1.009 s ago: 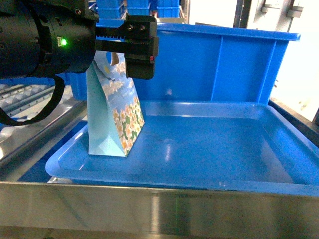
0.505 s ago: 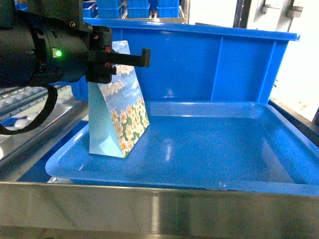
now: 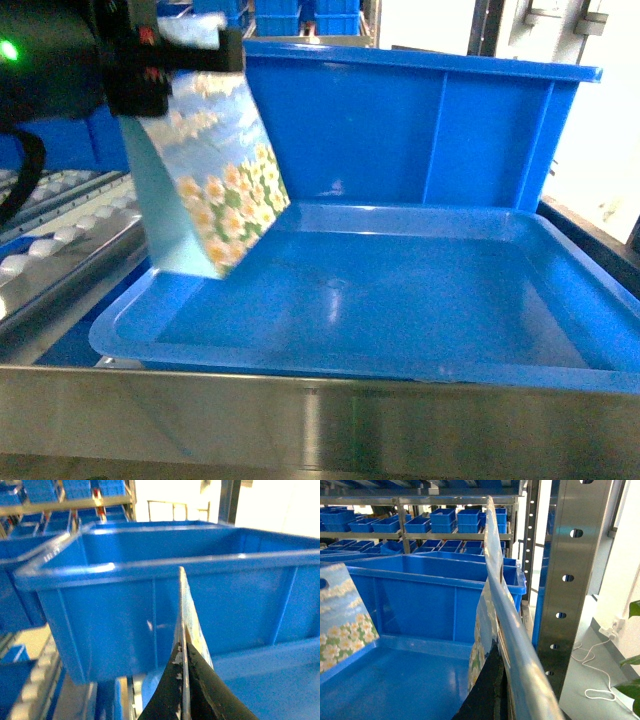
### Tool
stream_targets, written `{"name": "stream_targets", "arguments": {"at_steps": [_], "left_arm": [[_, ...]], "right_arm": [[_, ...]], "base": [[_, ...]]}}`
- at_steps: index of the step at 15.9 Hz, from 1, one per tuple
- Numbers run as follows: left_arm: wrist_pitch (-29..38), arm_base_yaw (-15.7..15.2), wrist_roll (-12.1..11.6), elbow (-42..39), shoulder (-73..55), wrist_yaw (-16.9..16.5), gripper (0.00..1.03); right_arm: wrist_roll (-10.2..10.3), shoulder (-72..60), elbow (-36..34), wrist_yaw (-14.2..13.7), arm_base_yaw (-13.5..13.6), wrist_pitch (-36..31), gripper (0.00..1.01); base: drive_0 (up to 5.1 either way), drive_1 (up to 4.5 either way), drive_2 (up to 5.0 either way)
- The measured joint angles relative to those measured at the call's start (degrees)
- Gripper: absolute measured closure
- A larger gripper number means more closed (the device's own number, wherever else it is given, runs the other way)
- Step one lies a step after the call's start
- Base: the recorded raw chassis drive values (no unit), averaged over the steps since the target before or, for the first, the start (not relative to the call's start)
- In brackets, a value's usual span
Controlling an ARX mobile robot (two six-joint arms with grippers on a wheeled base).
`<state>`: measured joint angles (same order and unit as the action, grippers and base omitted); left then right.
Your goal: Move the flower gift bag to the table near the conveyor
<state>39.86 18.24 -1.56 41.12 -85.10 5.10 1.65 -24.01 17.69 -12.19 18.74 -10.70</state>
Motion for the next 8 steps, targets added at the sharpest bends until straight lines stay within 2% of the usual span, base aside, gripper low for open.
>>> {"name": "stream_targets", "arguments": {"at_steps": [4,6,8], "left_arm": [[3.65,-3.98,-2.86,-3.45,11.15,0.50,1.01],[1.33,-6.25,-3.13,-7.91,19.12,0.42,1.01],[-1.49,-6.56,-3.34,-12.48,26.75,1.01,1.01]], "right_arm": [[0.00,0.00,0.00,-0.02,0.00,0.00,0.99],[0.02,0.00,0.00,-0.02,0.00,0.00,0.99],[0.00,0.00,0.00,-0.02,0.00,0.00,0.99]], "base": [[0.0,0.00,0.0],[0.0,0.00,0.0],[0.0,0.00,0.0]]}}
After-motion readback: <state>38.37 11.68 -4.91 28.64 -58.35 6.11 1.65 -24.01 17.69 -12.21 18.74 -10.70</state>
